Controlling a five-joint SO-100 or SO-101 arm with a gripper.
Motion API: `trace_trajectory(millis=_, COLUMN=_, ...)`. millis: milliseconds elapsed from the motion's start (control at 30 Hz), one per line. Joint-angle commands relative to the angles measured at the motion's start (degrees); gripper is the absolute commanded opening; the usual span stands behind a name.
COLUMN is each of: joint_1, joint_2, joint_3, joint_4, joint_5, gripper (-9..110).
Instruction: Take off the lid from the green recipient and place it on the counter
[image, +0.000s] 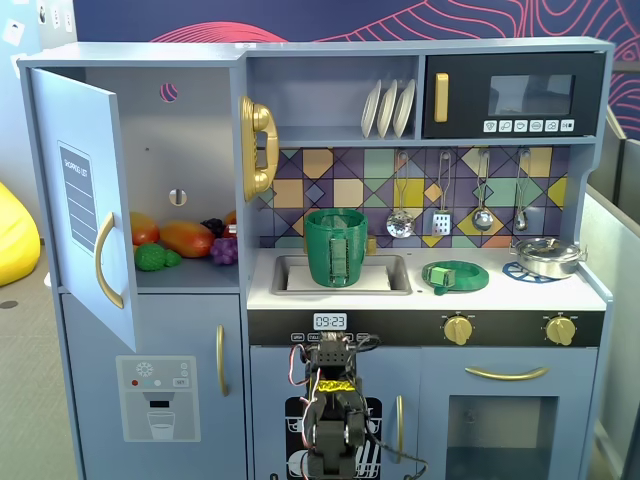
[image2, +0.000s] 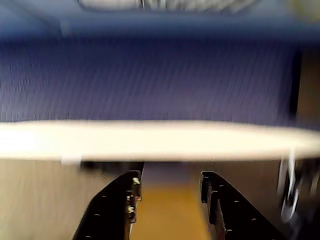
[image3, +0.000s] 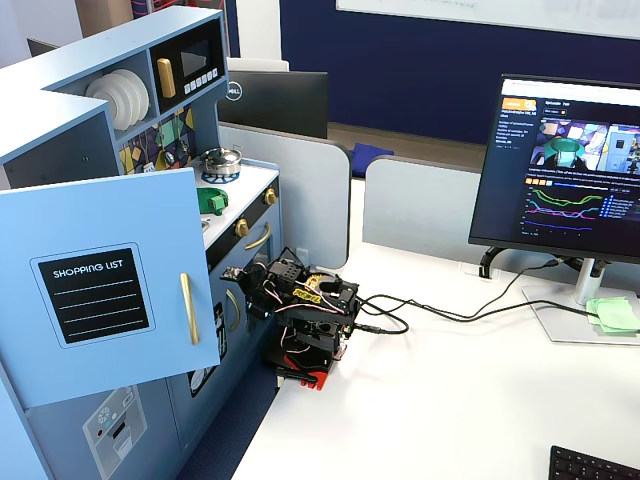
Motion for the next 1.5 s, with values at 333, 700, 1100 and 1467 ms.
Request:
trace_trajectory(millis=333, joint_1=-0.1, joint_2=5.5, joint_3=2.9, joint_4=15.8, joint_5=5.6, gripper=1)
trace_trajectory(millis=700, joint_1=-0.4, joint_2=5.6, joint_3=4.6, joint_4=15.3, joint_5=9.1, gripper=6)
trace_trajectory(millis=1100, joint_1=0.6, joint_2=5.7, joint_3=4.6, joint_4=15.3, joint_5=9.1, gripper=6)
trace_trajectory(millis=1467, joint_1=0.6, joint_2=5.7, joint_3=4.6, joint_4=15.3, joint_5=9.1, gripper=6)
